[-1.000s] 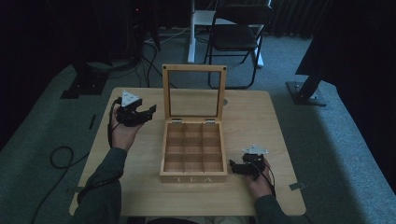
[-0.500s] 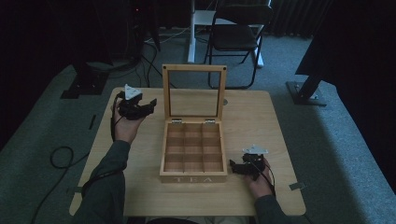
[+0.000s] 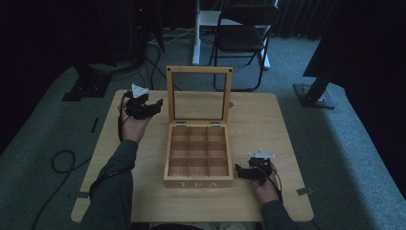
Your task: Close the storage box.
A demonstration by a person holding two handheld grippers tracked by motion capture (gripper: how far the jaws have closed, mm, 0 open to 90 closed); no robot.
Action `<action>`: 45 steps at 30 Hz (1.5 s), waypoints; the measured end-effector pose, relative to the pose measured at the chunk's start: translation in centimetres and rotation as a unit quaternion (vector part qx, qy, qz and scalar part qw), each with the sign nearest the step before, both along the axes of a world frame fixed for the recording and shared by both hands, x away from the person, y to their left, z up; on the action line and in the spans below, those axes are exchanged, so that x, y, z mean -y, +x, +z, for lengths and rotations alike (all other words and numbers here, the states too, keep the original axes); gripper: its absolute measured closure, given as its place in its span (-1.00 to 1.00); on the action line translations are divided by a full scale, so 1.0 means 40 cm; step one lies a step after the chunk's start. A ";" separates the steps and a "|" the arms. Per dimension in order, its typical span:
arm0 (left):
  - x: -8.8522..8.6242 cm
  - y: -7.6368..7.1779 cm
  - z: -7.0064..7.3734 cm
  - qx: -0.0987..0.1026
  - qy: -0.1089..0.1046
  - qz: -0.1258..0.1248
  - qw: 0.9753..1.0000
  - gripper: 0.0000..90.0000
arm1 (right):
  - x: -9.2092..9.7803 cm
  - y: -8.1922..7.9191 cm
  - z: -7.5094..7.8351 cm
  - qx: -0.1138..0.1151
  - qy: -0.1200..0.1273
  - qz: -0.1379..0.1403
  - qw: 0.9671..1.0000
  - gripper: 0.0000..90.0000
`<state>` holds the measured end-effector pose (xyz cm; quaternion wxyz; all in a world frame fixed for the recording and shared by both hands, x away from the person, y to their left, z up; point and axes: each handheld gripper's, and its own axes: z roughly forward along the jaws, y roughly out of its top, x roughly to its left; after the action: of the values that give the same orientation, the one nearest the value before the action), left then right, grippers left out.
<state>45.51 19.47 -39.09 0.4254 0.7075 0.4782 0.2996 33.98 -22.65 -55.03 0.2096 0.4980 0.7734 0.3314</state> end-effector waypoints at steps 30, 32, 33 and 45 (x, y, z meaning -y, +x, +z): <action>0.106 0.107 -0.047 -0.033 -0.028 -0.023 0.999 -0.18 | -0.001 -0.002 0.000 0.001 0.000 0.006 1.000 -0.74; 0.115 0.114 -0.049 -0.035 -0.029 -0.028 0.999 -0.18 | -0.002 -0.002 0.000 0.001 -0.001 0.010 1.000 -0.74; 0.119 0.116 -0.049 -0.037 -0.028 -0.030 0.998 -0.17 | -0.003 -0.002 0.000 0.001 0.000 0.010 1.000 -0.74; 0.136 0.126 -0.039 -0.041 -0.038 -0.044 0.997 -0.14 | -0.003 -0.003 0.000 0.000 -0.001 0.010 1.000 -0.74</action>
<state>50.53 14.01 -40.63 0.4450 0.7228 0.4750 0.2324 33.87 -22.52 -55.02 0.2068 0.4900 0.7785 0.3333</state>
